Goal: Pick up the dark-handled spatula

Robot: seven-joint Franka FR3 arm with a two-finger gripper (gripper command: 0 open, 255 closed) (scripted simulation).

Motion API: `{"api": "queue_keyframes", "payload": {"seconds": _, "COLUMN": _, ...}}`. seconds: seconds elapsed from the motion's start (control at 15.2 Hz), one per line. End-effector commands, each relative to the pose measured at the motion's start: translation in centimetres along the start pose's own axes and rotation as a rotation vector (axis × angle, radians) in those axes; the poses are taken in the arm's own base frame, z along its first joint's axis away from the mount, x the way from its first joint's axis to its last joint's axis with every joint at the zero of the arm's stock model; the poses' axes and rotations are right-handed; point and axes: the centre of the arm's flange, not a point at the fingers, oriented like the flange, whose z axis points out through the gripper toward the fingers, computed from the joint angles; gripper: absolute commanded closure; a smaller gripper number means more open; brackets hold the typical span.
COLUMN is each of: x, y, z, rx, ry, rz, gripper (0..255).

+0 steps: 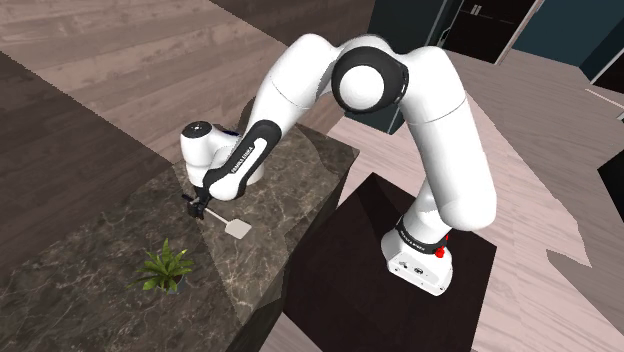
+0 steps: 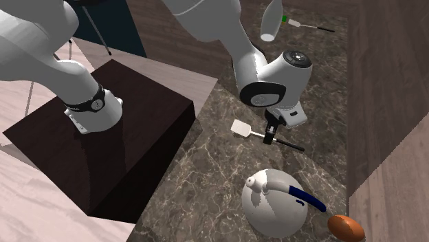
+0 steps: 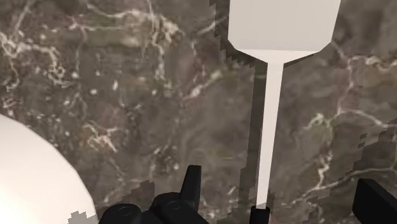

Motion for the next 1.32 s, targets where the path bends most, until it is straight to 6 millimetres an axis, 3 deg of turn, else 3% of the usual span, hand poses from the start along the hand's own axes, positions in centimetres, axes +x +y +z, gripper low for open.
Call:
{"api": "queue_keyframes", "payload": {"seconds": 0.0, "x": 0.0, "y": 0.1, "z": 1.1, "rx": 0.000, "ry": 0.001, "rz": 0.000, "gripper": 0}}
{"api": "queue_keyframes", "payload": {"seconds": 0.2, "x": 0.0, "y": 0.1, "z": 2.0, "rx": 0.000, "ry": 0.001, "rz": 0.000, "gripper": 0}}
{"api": "queue_keyframes", "payload": {"seconds": 0.26, "x": 0.0, "y": 0.1, "z": 1.9, "rx": 0.000, "ry": 0.001, "rz": 0.000, "gripper": 255}}
{"api": "queue_keyframes", "payload": {"seconds": 0.86, "x": 0.0, "y": 0.1, "z": 2.0, "rx": 0.000, "ry": 0.001, "rz": 0.000, "gripper": 255}}
{"api": "queue_keyframes", "payload": {"seconds": 1.25, "x": 0.2, "y": 0.1, "z": -1.2, "rx": 0.000, "ry": 0.001, "rz": 0.000, "gripper": 255}}
